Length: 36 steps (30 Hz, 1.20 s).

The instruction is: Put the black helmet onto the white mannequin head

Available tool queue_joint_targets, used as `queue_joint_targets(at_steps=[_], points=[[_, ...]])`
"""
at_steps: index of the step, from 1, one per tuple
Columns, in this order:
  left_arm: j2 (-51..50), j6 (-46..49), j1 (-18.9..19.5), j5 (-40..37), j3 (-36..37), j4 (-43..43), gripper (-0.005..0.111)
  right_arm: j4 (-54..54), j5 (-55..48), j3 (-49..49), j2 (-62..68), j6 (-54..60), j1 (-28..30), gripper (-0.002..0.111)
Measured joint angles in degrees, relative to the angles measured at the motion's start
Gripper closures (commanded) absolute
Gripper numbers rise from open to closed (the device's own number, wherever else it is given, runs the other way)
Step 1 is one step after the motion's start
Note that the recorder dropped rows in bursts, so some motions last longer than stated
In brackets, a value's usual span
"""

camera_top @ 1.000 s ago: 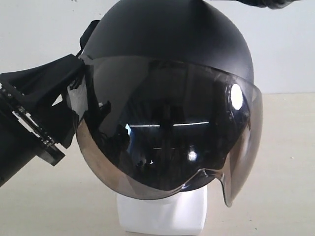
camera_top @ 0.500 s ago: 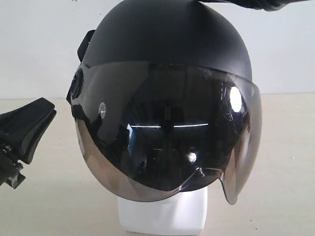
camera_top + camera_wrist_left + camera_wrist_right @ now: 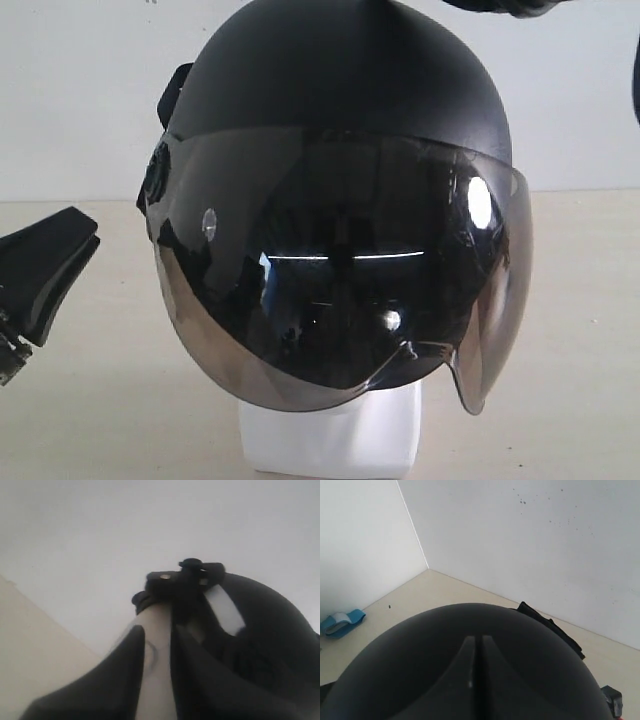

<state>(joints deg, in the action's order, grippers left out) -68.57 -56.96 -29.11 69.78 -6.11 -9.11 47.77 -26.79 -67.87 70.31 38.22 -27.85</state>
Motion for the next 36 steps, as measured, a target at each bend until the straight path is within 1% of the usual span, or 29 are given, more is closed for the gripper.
queue_joint_targets(at_steps=[2,4,5,7,8,10,12,14,16,18,22,26,30,32,36], points=[[1.94,4.30,0.00,0.00,-0.46,2.03,0.055,-0.13,0.32,0.00,0.24,-0.16,-0.31,0.109],[4.09,9.41,0.00,0.00,-1.36,3.73,0.046,-0.52,0.57,0.00,0.23,-0.55,-0.52,0.109],[5.45,11.87,0.00,-0.28,-2.08,4.58,0.044,-0.65,0.57,0.00,0.23,-0.67,-0.63,0.109],[8.32,16.65,0.00,-3.99,-4.27,6.01,0.044,-0.76,0.66,0.00,0.23,-0.76,-0.63,0.109],[10.00,19.86,0.00,-8.17,-5.65,6.82,0.044,-0.76,0.66,0.00,0.23,-0.76,-0.63,0.109],[13.39,26.31,0.00,-18.90,-8.74,8.21,0.044,-0.76,0.66,0.00,0.23,-0.93,-0.63,0.109],[16.42,33.91,0.00,-32.77,-12.97,9.11,0.044,-0.76,0.66,0.00,0.23,-1.26,-0.63,0.109],[18.71,41.16,0.00,-44.72,-16.98,8.49,0.044,-0.76,0.66,0.00,0.23,-1.42,-0.63,0.109],[20.77,47.15,0.00,-52.27,-20.91,7.59,0.044,-0.86,0.66,0.00,0.23,-1.53,-0.74,0.109],[22.17,50.52,0.00,-55.36,-23.93,7.34,0.044,-1.21,0.91,0.00,0.23,-1.53,-1.26,0.109],[23.38,53.16,0.39,-60.94,-28.19,7.07,0.044,-3.87,2.44,-0.09,0.23,-3.81,-4.49,0.109],[23.48,54.21,1.84,-67.11,-29.57,7.07,0.044,-9.55,4.25,-0.34,0.23,-8.48,-7.70,0.109],[23.48,54.70,3.99,-71.64,-29.65,7.18,0.046,-12.97,4.89,-0.34,0.23,-12.33,-8.25,0.109],[23.48,54.82,4.72,-73.08,-29.65,7.18,0.048,-13.27,4.89,-0.34,0.23,-13.02,-8.25,0.109],[23.48,55.05,6.49,-75.98,-29.65,7.18,0.048,-13.96,5.38,-0.44,0.23,-13.42,-8.54,0.109]])
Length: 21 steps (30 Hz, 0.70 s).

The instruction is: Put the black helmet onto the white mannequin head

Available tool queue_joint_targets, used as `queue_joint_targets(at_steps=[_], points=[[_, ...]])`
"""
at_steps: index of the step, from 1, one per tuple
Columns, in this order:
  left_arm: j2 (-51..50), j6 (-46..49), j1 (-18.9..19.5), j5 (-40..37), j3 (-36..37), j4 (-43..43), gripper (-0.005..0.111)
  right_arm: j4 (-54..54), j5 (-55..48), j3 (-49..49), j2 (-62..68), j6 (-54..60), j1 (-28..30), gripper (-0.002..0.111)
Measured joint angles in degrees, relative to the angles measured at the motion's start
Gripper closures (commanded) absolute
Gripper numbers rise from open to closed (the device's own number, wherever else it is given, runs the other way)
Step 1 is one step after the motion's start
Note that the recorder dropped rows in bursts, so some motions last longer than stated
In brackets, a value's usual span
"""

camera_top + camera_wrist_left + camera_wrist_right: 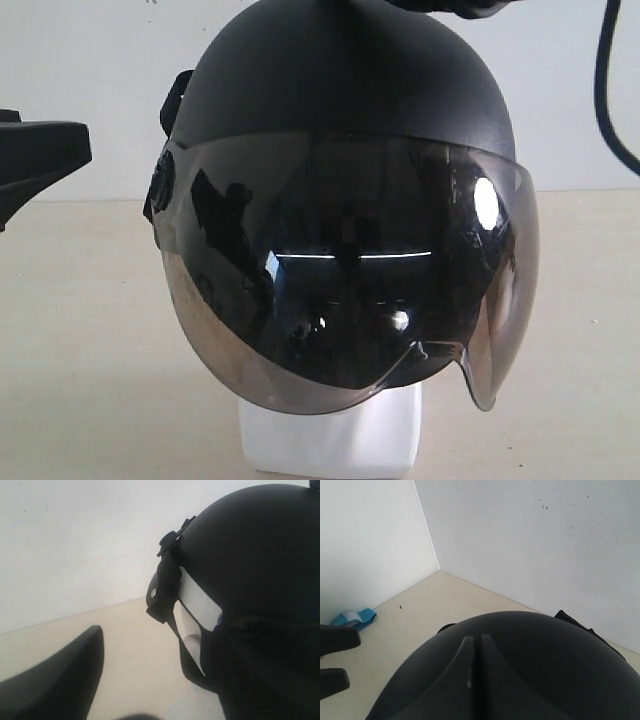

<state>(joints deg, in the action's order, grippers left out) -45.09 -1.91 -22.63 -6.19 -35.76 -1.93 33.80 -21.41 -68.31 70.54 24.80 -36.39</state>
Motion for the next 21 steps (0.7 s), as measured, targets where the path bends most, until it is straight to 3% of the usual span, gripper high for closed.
queue_joint_targets(at_steps=[13,21], points=[[-1.33,0.00,0.70,0.74,0.00,0.00,0.053,-0.91,-2.01,-2.83,1.01,0.00,-0.08,0.109],[-8.91,0.00,0.70,2.82,-3.45,0.00,0.056,-0.95,-2.14,-2.92,1.01,0.00,-0.08,0.109]])
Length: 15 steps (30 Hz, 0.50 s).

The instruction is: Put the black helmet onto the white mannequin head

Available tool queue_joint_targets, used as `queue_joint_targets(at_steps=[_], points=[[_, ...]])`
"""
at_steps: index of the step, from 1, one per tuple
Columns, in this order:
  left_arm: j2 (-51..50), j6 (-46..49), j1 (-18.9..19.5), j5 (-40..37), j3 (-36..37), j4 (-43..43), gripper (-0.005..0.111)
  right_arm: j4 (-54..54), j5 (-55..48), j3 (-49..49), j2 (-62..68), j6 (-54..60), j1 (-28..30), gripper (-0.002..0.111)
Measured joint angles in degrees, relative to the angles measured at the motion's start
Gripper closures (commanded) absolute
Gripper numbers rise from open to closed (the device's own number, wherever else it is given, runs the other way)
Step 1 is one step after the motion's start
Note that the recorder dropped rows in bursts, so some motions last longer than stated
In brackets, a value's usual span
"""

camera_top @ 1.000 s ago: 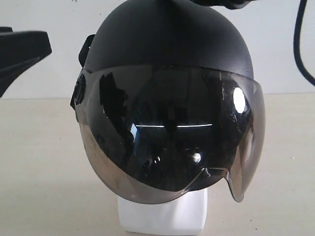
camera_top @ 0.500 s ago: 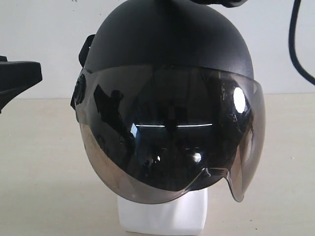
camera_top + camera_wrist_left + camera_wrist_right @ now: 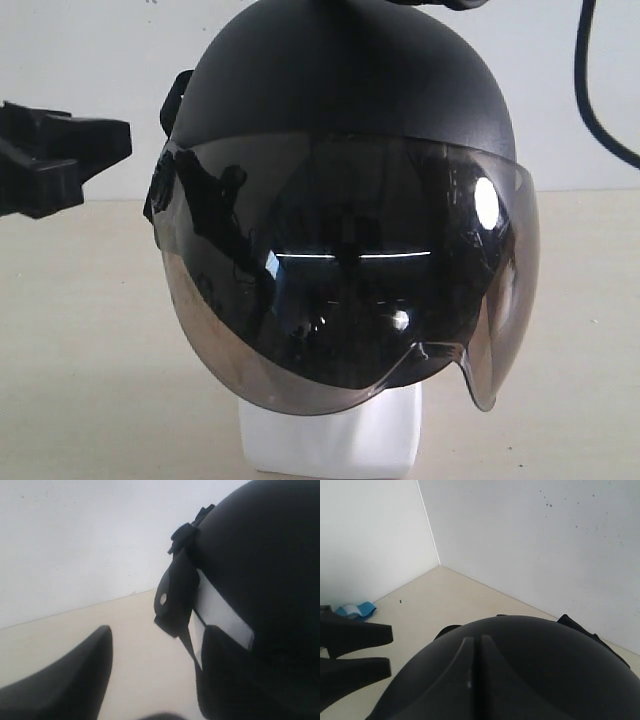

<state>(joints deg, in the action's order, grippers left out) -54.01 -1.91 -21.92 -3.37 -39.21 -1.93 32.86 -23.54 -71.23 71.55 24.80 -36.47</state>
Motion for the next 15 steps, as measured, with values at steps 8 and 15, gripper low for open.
queue_joint_targets(at_steps=[8,15], points=[[-6.37,0.03,0.00,-1.01,-8.72,0.00,0.056,-0.13,0.00,0.00,0.00,0.00,0.00,0.109],[-9.28,0.03,0.00,-8.26,-11.04,-1.11,0.056,-0.37,0.00,0.00,0.00,0.00,0.00,0.109]])
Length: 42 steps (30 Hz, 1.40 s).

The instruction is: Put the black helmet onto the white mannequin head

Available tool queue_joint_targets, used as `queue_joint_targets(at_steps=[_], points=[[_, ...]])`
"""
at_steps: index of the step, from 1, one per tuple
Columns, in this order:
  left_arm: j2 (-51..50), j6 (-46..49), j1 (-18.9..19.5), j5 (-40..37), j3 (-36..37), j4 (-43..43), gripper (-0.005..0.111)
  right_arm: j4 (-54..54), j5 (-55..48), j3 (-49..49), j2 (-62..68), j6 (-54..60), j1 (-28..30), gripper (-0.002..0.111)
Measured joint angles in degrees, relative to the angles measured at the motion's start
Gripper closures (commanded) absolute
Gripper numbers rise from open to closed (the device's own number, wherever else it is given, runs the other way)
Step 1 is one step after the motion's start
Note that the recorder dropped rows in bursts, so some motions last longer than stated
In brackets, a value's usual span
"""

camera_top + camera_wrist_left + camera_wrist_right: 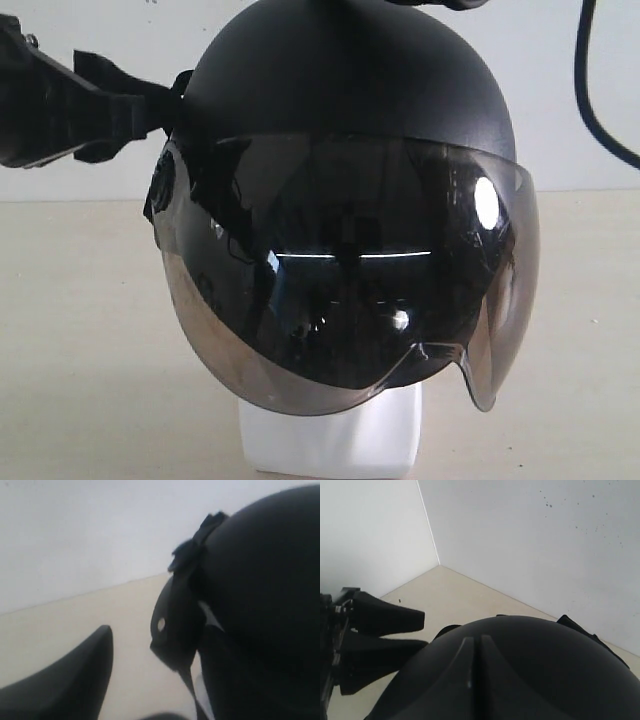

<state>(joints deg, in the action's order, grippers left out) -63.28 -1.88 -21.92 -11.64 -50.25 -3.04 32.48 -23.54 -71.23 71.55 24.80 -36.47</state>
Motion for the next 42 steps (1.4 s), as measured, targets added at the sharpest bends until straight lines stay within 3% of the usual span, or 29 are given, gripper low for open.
queue_joint_targets(at_steps=[5,10,18,25,40,42], points=[[0.36,0.00,0.05,-8.74,0.00,-0.15,0.056,-0.22,0.00,0.00,0.00,0.00,0.00,0.109],[1.63,0.00,0.05,-11.55,0.00,-0.15,0.057,-0.53,0.00,0.00,0.00,0.00,0.00,0.109],[1.91,0.00,0.05,-11.89,0.00,-1.27,0.064,-0.54,0.00,0.00,0.00,0.00,0.00,0.109],[1.91,2.33,0.05,-12.36,0.00,-5.53,0.064,-0.54,0.00,0.00,0.00,0.00,0.00,0.109],[-0.50,3.02,0.05,-13.34,-0.34,-5.96,0.064,-0.54,0.31,0.00,0.00,0.00,0.00,0.109],[-1.04,3.16,0.05,-13.20,-0.34,-5.96,0.070,-0.54,0.31,0.00,0.00,0.00,0.00,0.109]])
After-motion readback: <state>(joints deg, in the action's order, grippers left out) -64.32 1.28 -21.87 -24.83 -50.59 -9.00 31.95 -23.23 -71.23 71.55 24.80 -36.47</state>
